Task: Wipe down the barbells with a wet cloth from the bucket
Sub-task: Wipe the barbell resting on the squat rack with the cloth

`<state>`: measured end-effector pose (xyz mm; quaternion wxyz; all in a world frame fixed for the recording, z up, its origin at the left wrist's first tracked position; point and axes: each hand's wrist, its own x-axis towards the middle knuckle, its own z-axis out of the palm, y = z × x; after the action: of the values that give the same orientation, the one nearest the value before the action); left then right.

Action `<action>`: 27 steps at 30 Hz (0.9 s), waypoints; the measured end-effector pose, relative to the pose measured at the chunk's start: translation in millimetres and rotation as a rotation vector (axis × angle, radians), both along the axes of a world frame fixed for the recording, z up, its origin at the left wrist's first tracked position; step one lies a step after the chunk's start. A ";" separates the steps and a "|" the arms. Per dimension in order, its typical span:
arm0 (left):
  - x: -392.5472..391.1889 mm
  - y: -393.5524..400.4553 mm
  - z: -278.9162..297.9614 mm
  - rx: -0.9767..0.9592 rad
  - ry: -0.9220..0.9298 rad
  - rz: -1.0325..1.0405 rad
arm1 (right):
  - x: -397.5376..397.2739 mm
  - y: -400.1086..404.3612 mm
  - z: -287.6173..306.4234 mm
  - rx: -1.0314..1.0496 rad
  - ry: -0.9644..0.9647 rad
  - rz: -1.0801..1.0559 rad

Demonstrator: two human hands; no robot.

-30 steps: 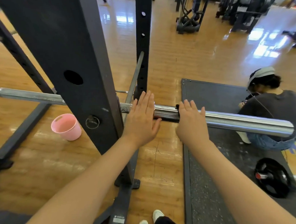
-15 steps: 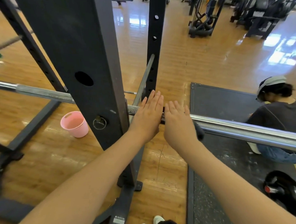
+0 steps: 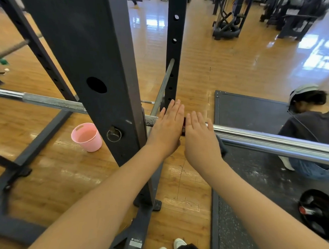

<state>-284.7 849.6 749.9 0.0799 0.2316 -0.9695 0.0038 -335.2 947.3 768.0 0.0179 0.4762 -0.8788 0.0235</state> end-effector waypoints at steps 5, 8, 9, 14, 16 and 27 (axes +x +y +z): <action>0.4 -1.0 -1.6 -0.019 -0.016 -0.021 | 5.0 30.9 -12.6 -0.117 0.026 -0.032; 0.2 -1.8 -1.7 -0.021 -0.007 -0.021 | -5.2 3.4 0.6 -0.039 -0.019 -0.131; 0.5 -2.0 -1.8 -0.014 0.004 -0.025 | -4.6 -7.7 3.9 -0.016 -0.017 -0.125; -0.3 -3.0 -5.0 0.010 0.048 -0.031 | 12.4 -7.7 -13.5 -0.050 0.062 -0.083; -0.7 -3.1 -6.2 0.008 0.049 -0.028 | 17.5 11.1 -19.7 -0.059 0.073 -0.034; -2.3 -4.6 -0.6 0.066 -0.001 -0.023 | -3.7 -4.7 6.4 0.041 0.046 -0.035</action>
<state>-287.0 845.0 749.3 0.0720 0.2228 -0.9718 -0.0290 -338.9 942.6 774.4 0.0286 0.4613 -0.8867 -0.0058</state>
